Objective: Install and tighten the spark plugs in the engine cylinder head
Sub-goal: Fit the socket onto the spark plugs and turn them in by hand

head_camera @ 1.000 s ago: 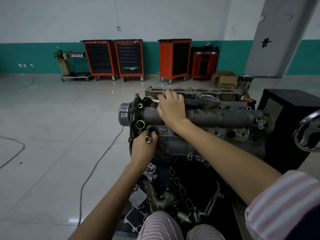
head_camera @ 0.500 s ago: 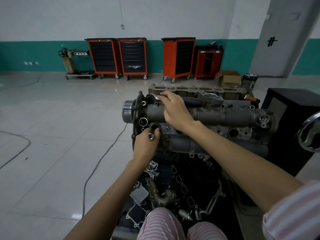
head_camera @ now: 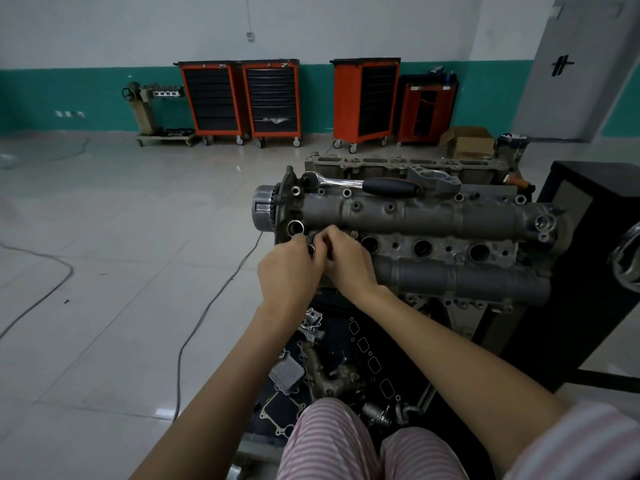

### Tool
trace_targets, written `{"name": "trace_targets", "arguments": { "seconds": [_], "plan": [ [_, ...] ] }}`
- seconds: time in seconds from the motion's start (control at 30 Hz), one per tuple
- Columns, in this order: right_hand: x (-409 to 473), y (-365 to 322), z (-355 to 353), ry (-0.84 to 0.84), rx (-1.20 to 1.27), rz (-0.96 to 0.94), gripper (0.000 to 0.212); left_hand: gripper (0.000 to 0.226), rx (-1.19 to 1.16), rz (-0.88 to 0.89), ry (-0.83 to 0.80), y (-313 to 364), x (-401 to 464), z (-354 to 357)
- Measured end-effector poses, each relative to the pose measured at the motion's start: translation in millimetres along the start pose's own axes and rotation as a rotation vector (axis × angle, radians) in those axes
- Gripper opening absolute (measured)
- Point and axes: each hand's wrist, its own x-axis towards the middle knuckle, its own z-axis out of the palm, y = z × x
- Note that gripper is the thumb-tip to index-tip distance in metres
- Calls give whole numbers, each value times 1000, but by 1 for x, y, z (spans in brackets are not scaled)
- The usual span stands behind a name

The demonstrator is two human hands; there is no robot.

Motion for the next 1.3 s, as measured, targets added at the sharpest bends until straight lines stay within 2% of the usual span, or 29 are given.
{"name": "trace_targets", "arguments": {
  "seconds": [0.2, 0.3, 0.43, 0.57, 0.67, 0.8, 1.03, 1.17, 1.3],
  "plan": [
    [-6, -5, 11, 156, -38, 72, 7, 25, -14, 114, -15, 2, -3, 1],
    [-5, -5, 12, 150, -12, 113, 9, 23, -68, 144, -47, 1, -5, -1],
    [-7, -5, 11, 148, -37, 59, 20, 21, -151, 168, -103, -1, -3, -4],
    [-9, -2, 15, 148, -84, 38, 12, 22, -240, 134, -124, -4, -2, -5],
    [-8, -3, 16, 194, -50, 65, 9, 35, -123, 49, -110, -6, 2, -6],
    [-8, -4, 17, 225, -38, 51, 5, 38, 53, 75, -52, -4, -3, -4],
    [-11, 0, 17, 195, -85, -12, 28, 15, -186, 122, -57, -2, -7, -1],
    [-13, -2, 17, 228, -62, -17, 21, 23, -242, 49, -80, -4, -9, 0],
    [-12, -3, 19, 235, -56, 44, 9, 42, -147, -35, -103, -5, -4, -4]
  ]
}}
